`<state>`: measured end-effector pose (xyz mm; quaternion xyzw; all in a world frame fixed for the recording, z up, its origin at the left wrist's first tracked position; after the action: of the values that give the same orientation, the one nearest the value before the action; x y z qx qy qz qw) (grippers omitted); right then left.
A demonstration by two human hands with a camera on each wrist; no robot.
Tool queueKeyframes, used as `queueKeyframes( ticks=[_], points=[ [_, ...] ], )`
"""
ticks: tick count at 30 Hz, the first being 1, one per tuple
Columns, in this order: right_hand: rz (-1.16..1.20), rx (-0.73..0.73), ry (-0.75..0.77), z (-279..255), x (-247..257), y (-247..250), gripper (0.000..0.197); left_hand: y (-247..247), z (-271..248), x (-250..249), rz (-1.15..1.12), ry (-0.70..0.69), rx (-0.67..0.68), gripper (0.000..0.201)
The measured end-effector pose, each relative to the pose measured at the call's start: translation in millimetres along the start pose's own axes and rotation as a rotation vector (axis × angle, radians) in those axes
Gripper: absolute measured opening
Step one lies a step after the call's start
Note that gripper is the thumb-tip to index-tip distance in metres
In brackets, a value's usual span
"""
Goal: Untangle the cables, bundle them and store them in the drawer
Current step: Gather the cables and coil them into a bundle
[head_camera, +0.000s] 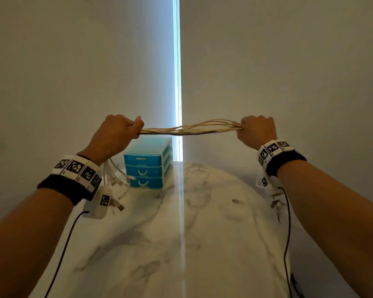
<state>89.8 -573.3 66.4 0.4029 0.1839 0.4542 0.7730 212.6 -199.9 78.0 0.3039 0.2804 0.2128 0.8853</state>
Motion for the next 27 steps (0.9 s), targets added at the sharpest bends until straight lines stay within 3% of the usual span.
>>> queueKeyframes(
  ticks=[1,3,6,9,13,15,17,19,22,25,27],
  points=[
    [-0.037,0.025,-0.067,1,-12,-2,0.034,-1,1,-1,-0.005,-0.004,-0.009,0.056],
    [-0.062,0.207,-0.204,0,-41,-20,0.054,-9,0,-3,-0.002,-0.003,0.006,0.056],
    [-0.154,0.565,-0.211,-17,-66,-51,0.074,-27,-6,5,0.032,0.028,0.052,0.058],
    [-0.195,0.638,-0.141,-40,-71,-76,0.059,-40,-12,13,0.067,0.075,0.076,0.060],
    [-0.057,0.720,-0.194,-54,-66,-84,0.039,-43,-17,16,0.151,0.095,0.097,0.062],
    [0.059,0.803,-0.272,-56,-62,-79,0.034,-40,-16,15,0.164,0.097,0.096,0.061],
    [0.371,0.847,-0.463,-53,-63,-82,0.033,-36,-16,13,0.150,0.088,0.114,0.060],
    [0.701,0.832,-0.648,-50,-62,-84,0.033,-34,-16,10,0.134,0.071,0.121,0.058],
    [0.931,0.574,-0.765,-35,-70,-85,0.032,-35,-15,4,0.120,0.052,0.110,0.056],
    [0.790,0.360,-0.641,-22,-76,-70,0.035,-38,-14,-2,0.101,0.043,0.097,0.056],
    [0.670,0.311,-0.545,-20,-77,-61,0.036,-40,-14,-3,0.090,0.038,0.092,0.057]
  ],
)
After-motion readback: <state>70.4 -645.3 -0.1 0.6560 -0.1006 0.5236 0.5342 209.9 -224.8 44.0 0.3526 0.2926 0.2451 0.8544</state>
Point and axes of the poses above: each hand's wrist, its own z-axis towards the middle knuckle, its own y-axis out of the back of the hand, x = y × z, the point moved 2 cm from there along z, towards the middle knuckle, and after that the axes turned 5 degrees about -y, right-handed, at the moved point
